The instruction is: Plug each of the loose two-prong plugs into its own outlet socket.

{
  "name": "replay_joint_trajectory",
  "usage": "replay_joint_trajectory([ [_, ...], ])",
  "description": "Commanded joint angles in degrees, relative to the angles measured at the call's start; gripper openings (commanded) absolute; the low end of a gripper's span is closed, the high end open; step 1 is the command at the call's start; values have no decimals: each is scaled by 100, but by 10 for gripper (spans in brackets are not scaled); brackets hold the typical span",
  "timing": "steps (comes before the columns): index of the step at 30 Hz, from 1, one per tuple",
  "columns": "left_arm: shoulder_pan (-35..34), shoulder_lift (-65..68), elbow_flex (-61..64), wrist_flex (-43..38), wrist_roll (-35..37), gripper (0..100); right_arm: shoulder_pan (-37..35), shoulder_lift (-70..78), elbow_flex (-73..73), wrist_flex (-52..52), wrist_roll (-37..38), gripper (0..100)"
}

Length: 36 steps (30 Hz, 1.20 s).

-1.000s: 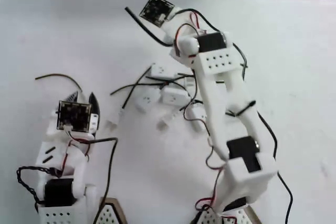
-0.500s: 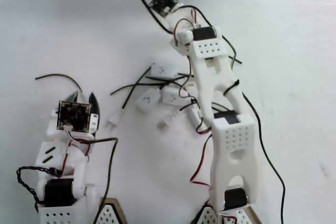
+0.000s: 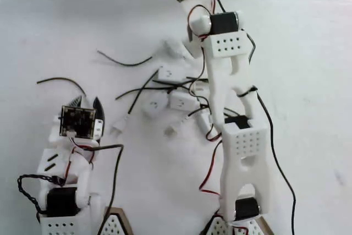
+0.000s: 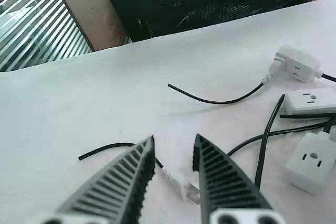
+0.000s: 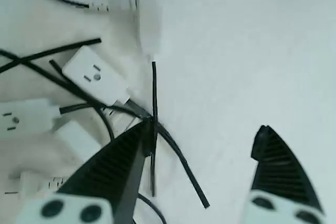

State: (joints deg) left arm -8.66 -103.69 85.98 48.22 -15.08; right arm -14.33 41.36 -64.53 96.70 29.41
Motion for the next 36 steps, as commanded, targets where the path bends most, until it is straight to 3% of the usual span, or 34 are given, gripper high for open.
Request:
replay_joint_trajectory([
  [1,13,-40,-26,-44,53,135,-92,-127,-18,189,-53,239],
  [7,13,-40,-26,-44,53,135,-497,-295,941,207,-53,73],
  [13,13,-40,-26,-44,53,135,-787,-1587,2796,198,-167,67],
  [19,13,-40,-26,-44,53,135,-1112,-3037,4870,180,-1424,68],
  [22,13,-40,-26,-44,53,135,-1305,-3565,5635,127,-1547,65],
  [25,13,-40,-26,-44,53,135,-1508,-3943,6435,-374,-1530,10],
  [29,13,-40,-26,-44,53,135,-1745,-4268,7508,-1121,-1582,19],
  [36,13,-40,-26,-44,53,135,-1727,-4391,8088,-1473,-3798,23],
])
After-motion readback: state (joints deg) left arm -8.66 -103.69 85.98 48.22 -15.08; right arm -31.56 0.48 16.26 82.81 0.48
